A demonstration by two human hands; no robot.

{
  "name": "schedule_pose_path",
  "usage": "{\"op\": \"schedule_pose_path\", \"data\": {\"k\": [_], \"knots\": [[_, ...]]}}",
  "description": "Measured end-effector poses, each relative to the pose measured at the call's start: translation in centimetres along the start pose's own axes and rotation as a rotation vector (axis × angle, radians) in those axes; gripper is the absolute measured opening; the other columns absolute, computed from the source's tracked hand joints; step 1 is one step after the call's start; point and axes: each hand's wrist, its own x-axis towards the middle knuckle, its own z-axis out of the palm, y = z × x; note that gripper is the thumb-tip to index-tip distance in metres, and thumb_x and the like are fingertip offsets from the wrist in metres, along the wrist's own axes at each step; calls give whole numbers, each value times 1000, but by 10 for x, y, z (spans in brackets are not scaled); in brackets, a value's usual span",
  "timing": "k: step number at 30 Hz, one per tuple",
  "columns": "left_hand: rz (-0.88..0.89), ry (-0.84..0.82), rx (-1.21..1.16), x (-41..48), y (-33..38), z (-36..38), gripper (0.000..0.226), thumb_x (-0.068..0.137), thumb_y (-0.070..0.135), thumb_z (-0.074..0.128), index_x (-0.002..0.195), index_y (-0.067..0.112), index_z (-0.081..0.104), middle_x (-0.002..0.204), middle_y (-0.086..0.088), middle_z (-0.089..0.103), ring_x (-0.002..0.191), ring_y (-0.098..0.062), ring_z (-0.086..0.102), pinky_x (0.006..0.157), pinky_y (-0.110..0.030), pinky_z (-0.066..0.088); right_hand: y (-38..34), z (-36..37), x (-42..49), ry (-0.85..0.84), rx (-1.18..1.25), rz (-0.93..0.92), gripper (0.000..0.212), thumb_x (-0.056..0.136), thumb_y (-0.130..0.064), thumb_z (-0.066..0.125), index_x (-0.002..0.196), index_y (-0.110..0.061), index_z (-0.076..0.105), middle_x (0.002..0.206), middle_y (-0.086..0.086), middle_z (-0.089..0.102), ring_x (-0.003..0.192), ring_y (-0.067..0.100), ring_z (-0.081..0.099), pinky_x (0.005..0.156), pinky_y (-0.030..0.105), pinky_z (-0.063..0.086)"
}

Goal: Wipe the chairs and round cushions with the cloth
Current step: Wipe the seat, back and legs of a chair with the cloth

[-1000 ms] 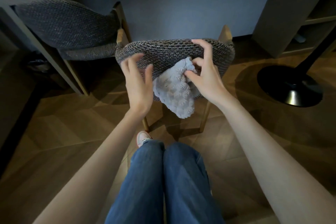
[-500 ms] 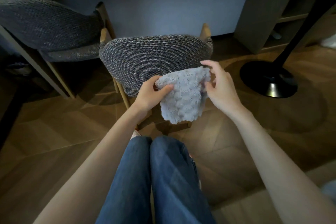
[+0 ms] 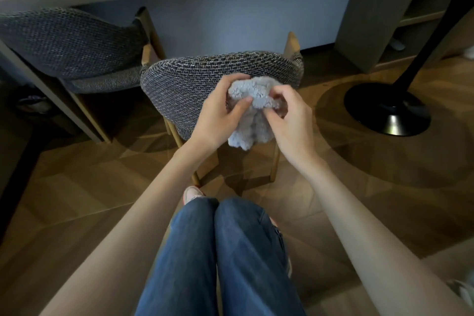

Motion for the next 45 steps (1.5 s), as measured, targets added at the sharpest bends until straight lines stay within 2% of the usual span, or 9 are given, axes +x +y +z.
{"op": "schedule_pose_path", "data": {"k": [2, 7, 11, 20, 24, 29, 33, 36, 45], "knots": [[60, 161, 121, 5, 0, -4, 32, 93, 29, 59, 123, 19, 53, 114, 14, 53, 105, -4, 48, 96, -29, 41, -8, 6, 10, 139, -45, -80, 20, 86, -9, 67, 105, -11, 63, 106, 1, 64, 98, 10, 60, 83, 20, 50], [14, 292, 329, 6, -27, -16, 46, 92, 36, 59, 135, 21, 50, 128, -3, 45, 115, -11, 36, 99, -5, 10, -12, 41, 33, 223, -174, -154, 25, 81, -15, 67, 106, -15, 65, 108, 9, 56, 104, 22, 53, 80, 15, 40], [113, 310, 528, 6, -49, -23, 49, 93, 23, 60, 140, 22, 47, 145, -11, 37, 121, -29, 40, 101, -4, 2, 1, 71, 23, 241, -229, -171, 54, 74, -40, 73, 121, -17, 59, 123, 14, 48, 114, 27, 42, 90, 31, 45], [218, 106, 517, 11, -71, -28, 76, 82, -13, 52, 150, 13, 28, 157, -15, 14, 144, -15, 12, 115, -24, 22, 47, 107, 8, 253, -288, -155, 38, 65, -11, 79, 103, -14, 70, 112, 17, 56, 99, 32, 53, 83, 27, 42], [227, 83, 453, 12, -74, -26, 81, 80, -18, 47, 151, 14, 24, 157, -14, 9, 146, -26, 16, 90, -25, 49, 92, 121, -15, 67, -233, -2, 27, 67, -4, 76, 92, -14, 71, 110, 13, 58, 96, 34, 58, 87, 33, 46], [239, 76, 435, 12, -75, -21, 82, 81, -16, 48, 152, 15, 21, 158, -13, 5, 143, -28, 25, 76, -28, 50, 94, 106, -29, 29, -123, 140, 35, 62, -8, 79, 95, -11, 68, 111, 10, 56, 100, 28, 59, 87, 42, 52], [196, 143, 426, 10, -71, -17, 77, 83, -14, 48, 151, 15, 25, 158, -13, 8, 146, -10, 4, 97, -9, 36, 44, 73, -5, 369, -31, -48, 37, 65, -5, 77, 100, -2, 67, 104, 16, 51, 99, 16, 52, 89, 19, 44], [188, 152, 401, 11, -64, -12, 73, 83, -13, 46, 150, 12, 28, 158, -13, 13, 145, -11, 7, 112, -14, 19, 19, 60, 32, 455, -30, -143, 36, 68, -7, 73, 103, -1, 65, 105, 18, 48, 102, 21, 52, 93, 23, 44], [229, 104, 428, 20, -60, -1, 69, 87, -8, 47, 150, 14, 29, 156, -13, 17, 143, -16, 18, 104, -41, 44, 109, 94, 6, 121, -175, -6, 47, 66, -14, 75, 106, -28, 55, 115, 4, 36, 102, 30, 51, 86, 47, 51]]}}
